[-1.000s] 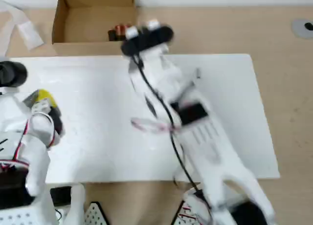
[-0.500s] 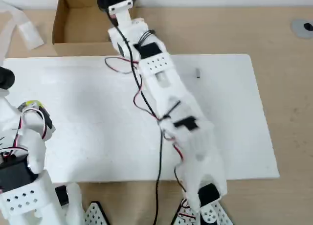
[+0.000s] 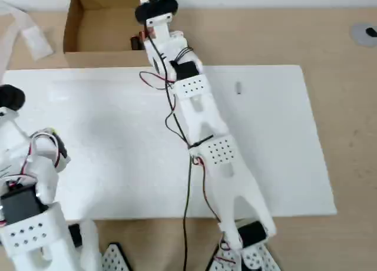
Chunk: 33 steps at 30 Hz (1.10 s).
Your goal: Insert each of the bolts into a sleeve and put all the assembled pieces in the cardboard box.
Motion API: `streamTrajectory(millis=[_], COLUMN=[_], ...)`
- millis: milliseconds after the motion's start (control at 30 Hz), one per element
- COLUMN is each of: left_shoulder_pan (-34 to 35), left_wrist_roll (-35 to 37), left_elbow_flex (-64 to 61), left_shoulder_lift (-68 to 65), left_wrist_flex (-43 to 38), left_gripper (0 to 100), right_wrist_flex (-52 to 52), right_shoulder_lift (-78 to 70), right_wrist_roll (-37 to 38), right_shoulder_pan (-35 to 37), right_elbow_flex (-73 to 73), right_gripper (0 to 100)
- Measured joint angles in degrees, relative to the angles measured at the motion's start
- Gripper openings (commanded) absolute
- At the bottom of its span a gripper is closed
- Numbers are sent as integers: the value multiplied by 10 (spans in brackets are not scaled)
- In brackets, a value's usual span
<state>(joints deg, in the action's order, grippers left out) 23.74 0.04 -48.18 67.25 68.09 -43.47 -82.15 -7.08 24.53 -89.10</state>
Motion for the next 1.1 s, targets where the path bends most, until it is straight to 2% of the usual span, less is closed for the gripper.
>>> streamTrajectory(millis=[100,233,400,533,667,867,1100], left_shoulder_pan=[0,12,98,169,203,262,286], left_wrist_roll=[0,0,-4,-47,-110,-193,-202], left_elbow_flex=[-1,-1,-1,-1,-1,36,129], left_shoulder_lift=[0,0,-1,-1,-25,-164,-378], left_wrist_flex=[0,4,23,44,77,97,100], left_gripper=[27,127,136,136,136,136,135], right_wrist_flex=[-30,-71,-137,-196,-239,-297,-351], right_shoulder_lift=[0,0,17,54,101,131,133], right_wrist_roll=[0,0,-2,0,0,0,0], right_shoulder_pan=[1,2,1,2,1,0,0], right_elbow_flex=[-7,-23,-33,-33,-33,-33,-33], right_gripper=[253,263,263,263,263,263,262])
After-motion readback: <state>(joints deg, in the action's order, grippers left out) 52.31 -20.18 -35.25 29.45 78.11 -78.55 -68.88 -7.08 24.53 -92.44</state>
